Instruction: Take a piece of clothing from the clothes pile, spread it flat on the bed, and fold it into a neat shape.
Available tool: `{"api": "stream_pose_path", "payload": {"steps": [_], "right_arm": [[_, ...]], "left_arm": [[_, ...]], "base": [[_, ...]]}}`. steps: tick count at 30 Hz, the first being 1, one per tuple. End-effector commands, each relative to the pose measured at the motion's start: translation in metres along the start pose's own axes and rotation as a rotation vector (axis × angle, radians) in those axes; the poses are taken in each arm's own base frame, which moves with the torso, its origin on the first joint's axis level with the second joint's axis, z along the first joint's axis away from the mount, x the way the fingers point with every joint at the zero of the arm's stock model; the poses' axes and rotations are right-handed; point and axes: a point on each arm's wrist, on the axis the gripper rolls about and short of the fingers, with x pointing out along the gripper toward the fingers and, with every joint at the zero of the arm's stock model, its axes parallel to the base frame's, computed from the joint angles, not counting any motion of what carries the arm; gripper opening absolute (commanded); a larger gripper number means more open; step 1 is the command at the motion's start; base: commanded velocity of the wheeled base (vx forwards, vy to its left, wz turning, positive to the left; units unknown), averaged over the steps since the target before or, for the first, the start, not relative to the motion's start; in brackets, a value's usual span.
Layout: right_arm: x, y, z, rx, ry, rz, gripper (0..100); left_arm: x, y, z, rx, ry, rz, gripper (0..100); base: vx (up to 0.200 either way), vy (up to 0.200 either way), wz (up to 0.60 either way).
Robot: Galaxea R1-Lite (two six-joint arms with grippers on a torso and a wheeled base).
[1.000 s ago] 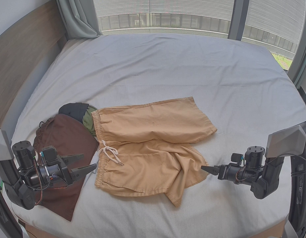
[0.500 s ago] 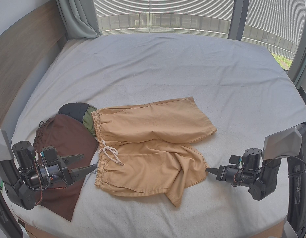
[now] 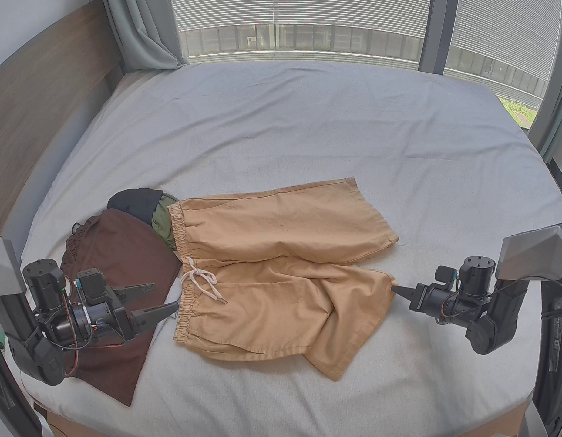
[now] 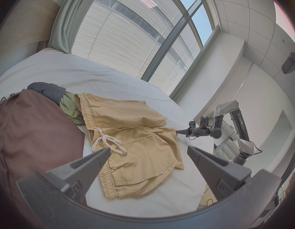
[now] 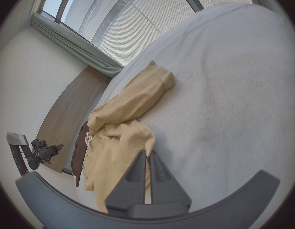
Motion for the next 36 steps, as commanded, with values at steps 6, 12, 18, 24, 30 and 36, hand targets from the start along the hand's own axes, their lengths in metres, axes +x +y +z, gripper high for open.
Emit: {"api": "stream_pose_path", "payload": {"steps": [6,12,18,24,30,36], "right_arm": [[0.006,-0.005,0.026,-0.042,-0.099,0.010,0],[0.015,-0.006,0.035,-0.061,-0.148,-0.001,0],[0.023,-0.008,0.041,-0.075,-0.186,-0.011,0],[0.033,-0.010,0.047,-0.090,-0.242,-0.027,0],[0.041,-0.009,0.046,-0.097,-0.272,-0.028,0],[0.043,-0.009,0.040,-0.102,-0.258,-0.024,0]], "left_arm": [[0.000,0.000,-0.001,-0.005,0.004,0.000,100],[0.000,0.000,-0.001,-0.005,0.004,0.000,100],[0.000,0.000,-0.001,-0.005,0.004,0.000,100],[0.000,0.000,-0.001,-0.005,0.004,0.000,100],[0.000,0.000,-0.001,-0.005,0.004,0.000,100],[0.000,0.000,-0.001,-0.005,0.004,0.000,100]], "base": [[0.000,0.000,0.00],[0.000,0.000,0.00],[0.000,0.000,0.00],[0.000,0.000,0.00],[0.000,0.000,0.00],[0.000,0.000,0.00]]}}
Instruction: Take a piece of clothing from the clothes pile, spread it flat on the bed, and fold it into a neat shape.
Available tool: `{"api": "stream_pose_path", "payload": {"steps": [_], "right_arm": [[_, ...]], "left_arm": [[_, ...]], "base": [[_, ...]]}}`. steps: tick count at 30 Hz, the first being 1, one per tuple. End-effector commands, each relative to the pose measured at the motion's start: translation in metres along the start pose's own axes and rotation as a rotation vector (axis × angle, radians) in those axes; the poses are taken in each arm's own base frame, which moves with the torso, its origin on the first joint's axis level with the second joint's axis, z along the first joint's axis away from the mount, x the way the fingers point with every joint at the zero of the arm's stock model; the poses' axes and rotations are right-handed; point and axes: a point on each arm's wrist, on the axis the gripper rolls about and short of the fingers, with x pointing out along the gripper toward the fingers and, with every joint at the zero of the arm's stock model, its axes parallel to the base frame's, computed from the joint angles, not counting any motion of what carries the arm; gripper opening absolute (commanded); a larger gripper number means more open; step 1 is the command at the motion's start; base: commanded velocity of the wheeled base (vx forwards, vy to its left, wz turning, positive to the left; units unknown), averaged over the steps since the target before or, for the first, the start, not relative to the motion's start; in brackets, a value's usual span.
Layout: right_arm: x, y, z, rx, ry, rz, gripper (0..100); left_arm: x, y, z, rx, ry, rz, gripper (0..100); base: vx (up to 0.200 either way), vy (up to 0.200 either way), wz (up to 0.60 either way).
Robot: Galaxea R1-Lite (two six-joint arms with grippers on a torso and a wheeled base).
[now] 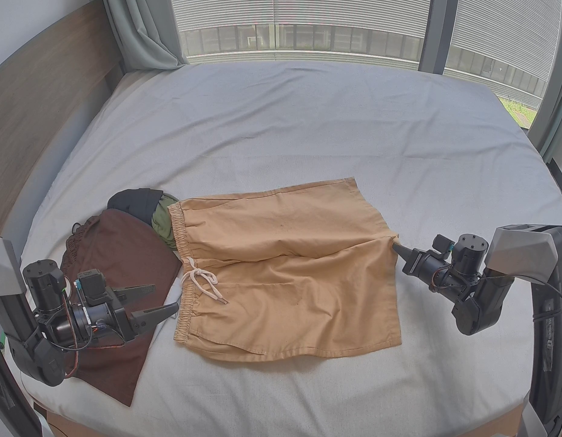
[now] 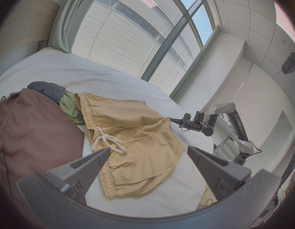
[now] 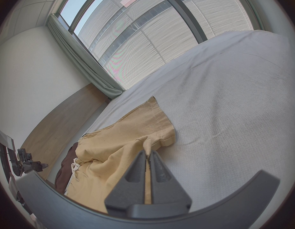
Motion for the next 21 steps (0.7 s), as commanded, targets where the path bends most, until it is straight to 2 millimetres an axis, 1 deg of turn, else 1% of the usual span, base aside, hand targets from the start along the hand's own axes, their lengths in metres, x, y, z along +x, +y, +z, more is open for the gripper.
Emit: {"api": "stream_pose_path", "payload": {"steps": [1,4,5,8,13,15,16,17,18,21], "right_arm": [[0.000,-0.001,-0.006,0.003,0.014,0.001,100],[-0.003,0.002,-0.009,0.007,0.031,0.000,100],[-0.009,0.004,-0.011,0.011,0.050,-0.008,100],[-0.022,0.014,-0.004,-0.005,0.062,0.000,100],[-0.045,0.028,0.001,-0.028,0.111,0.027,100],[-0.050,0.032,0.003,-0.030,0.117,0.033,100],[-0.056,0.037,0.002,-0.025,0.137,0.042,100],[-0.057,0.037,0.002,-0.023,0.142,0.043,100],[-0.065,0.040,-0.002,-0.016,0.179,0.041,100],[-0.076,0.041,-0.011,-0.043,0.271,0.037,100]], "left_arm": [[0.000,0.000,0.000,-0.002,0.001,0.001,100],[0.000,0.001,-0.001,-0.003,0.002,0.001,100],[0.000,0.001,-0.001,-0.003,0.002,0.001,100],[0.000,0.001,-0.001,-0.005,0.003,-0.001,100],[-0.001,0.000,-0.002,-0.009,0.005,0.001,100],[-0.001,0.000,-0.003,-0.013,0.008,0.002,100],[-0.001,0.000,-0.003,-0.015,0.010,0.002,100],[-0.001,0.000,-0.003,-0.015,0.010,0.002,100],[-0.002,0.000,-0.004,-0.020,0.015,0.001,100],[-0.001,0.001,-0.008,-0.032,0.027,-0.005,100]], "base": [[0.000,0.000,0.00],[0.000,0.000,0.00],[0.000,0.000,0.00],[0.000,0.000,0.00],[0.000,0.000,0.00],[0.000,0.000,0.00],[0.000,0.000,0.00],[0.000,0.000,0.00],[0.000,0.000,0.00],[0.000,0.000,0.00]]}}
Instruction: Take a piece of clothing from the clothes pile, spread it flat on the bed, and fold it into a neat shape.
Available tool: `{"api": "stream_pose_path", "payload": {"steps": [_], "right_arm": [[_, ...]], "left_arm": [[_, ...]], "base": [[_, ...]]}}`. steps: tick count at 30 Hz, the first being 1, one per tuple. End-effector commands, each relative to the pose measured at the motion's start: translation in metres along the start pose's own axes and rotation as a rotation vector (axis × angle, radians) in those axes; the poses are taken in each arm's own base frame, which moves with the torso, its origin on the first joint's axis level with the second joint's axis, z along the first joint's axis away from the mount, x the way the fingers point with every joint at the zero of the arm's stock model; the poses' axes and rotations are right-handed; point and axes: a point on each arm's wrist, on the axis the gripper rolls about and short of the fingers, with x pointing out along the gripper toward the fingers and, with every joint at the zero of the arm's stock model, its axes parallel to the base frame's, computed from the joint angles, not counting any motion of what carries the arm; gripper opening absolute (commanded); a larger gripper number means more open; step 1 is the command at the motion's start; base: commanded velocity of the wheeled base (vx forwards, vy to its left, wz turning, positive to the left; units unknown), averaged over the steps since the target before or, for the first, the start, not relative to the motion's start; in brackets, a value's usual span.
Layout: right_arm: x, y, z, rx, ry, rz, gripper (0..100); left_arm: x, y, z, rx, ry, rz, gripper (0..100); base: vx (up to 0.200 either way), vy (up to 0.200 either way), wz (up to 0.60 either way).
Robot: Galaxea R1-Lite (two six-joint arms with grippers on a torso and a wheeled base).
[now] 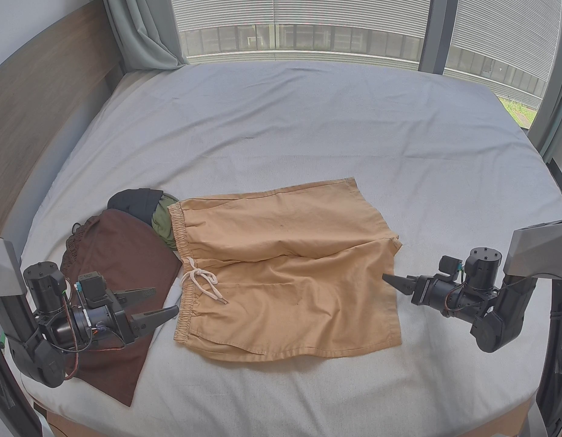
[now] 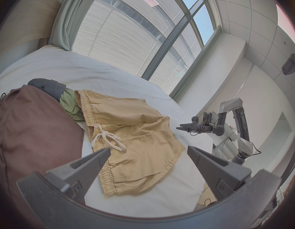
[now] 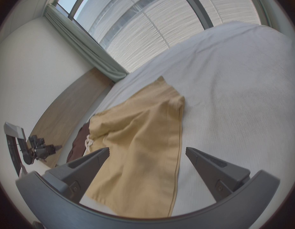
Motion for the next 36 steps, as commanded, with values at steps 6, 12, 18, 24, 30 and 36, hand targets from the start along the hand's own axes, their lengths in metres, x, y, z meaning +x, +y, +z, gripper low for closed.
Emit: {"api": "stream_pose_path", "payload": {"steps": [6,12,18,24,30,36], "right_arm": [[-0.034,0.009,-0.024,-0.075,0.220,-0.024,100],[-0.035,0.009,-0.028,-0.070,0.244,-0.028,100],[-0.034,0.010,-0.030,-0.073,0.247,-0.019,100],[-0.034,0.011,-0.030,-0.073,0.247,-0.007,100],[-0.034,0.010,-0.029,-0.072,0.246,-0.004,100],[-0.033,0.011,-0.029,-0.074,0.244,0.000,100]], "left_arm": [[0.000,0.002,-0.006,-0.022,0.019,-0.010,100],[0.000,0.002,-0.006,-0.027,0.021,-0.011,100],[0.004,0.010,-0.020,-0.078,0.062,-0.004,100],[0.004,0.017,-0.037,-0.148,0.113,0.008,100],[0.004,0.032,-0.055,-0.215,0.147,0.032,100],[0.007,0.040,-0.070,-0.266,0.182,0.032,100]], "base": [[0.000,0.000,0.00],[0.000,0.000,0.00],[0.000,0.000,0.00],[0.000,0.000,0.00],[0.000,0.000,0.00],[0.000,0.000,0.00]]}}
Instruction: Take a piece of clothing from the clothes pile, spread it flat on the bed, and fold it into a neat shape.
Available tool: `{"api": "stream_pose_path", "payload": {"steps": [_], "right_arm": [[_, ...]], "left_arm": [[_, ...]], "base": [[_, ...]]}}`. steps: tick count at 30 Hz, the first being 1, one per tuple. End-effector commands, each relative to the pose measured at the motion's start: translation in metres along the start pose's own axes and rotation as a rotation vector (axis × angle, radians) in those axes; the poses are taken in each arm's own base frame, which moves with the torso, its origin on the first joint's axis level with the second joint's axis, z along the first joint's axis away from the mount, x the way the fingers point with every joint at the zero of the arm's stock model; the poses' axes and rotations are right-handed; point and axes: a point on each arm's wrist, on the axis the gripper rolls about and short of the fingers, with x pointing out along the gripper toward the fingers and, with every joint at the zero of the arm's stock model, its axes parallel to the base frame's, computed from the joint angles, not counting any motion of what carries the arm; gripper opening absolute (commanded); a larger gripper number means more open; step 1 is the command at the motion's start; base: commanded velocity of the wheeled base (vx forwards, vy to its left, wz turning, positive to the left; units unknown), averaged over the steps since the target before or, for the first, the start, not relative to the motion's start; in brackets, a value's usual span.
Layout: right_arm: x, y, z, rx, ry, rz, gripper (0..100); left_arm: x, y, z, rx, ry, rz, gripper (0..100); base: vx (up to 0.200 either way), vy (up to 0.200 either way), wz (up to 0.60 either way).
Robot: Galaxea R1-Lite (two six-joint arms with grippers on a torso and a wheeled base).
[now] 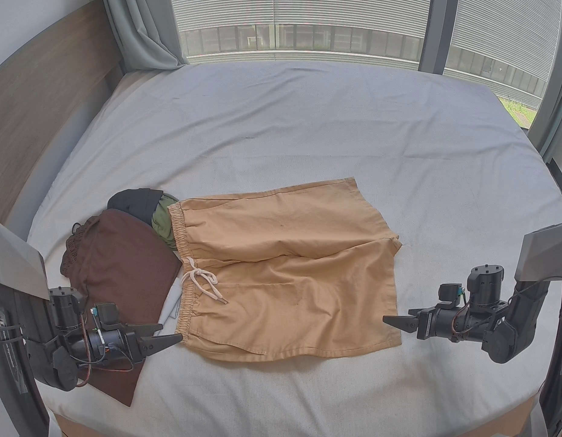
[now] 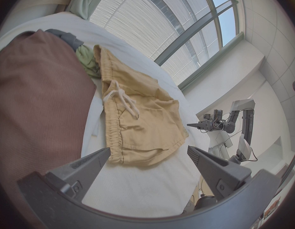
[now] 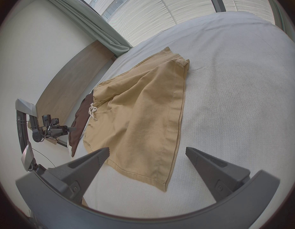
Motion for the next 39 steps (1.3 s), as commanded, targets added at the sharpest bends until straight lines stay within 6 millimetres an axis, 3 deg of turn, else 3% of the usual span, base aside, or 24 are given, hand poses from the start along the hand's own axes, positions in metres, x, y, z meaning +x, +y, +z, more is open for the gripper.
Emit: {"api": "stream_pose_path", "payload": {"steps": [1,18,30,39], "right_arm": [[0.001,0.000,0.001,-0.001,-0.003,0.001,100],[0.001,0.000,0.001,-0.004,-0.006,0.004,100],[0.001,0.000,0.003,-0.011,-0.022,0.013,100],[0.000,-0.001,0.003,-0.009,-0.020,0.011,100]], "left_arm": [[0.006,0.013,-0.015,-0.058,0.041,0.010,100],[0.030,0.045,-0.031,-0.102,0.063,0.027,100],[0.050,0.046,-0.025,-0.137,0.053,0.045,100],[0.053,0.049,-0.023,-0.125,0.044,0.045,100]], "base": [[0.000,0.000,0.00],[0.000,0.000,0.00],[0.000,0.000,0.00],[0.000,0.000,0.00]]}}
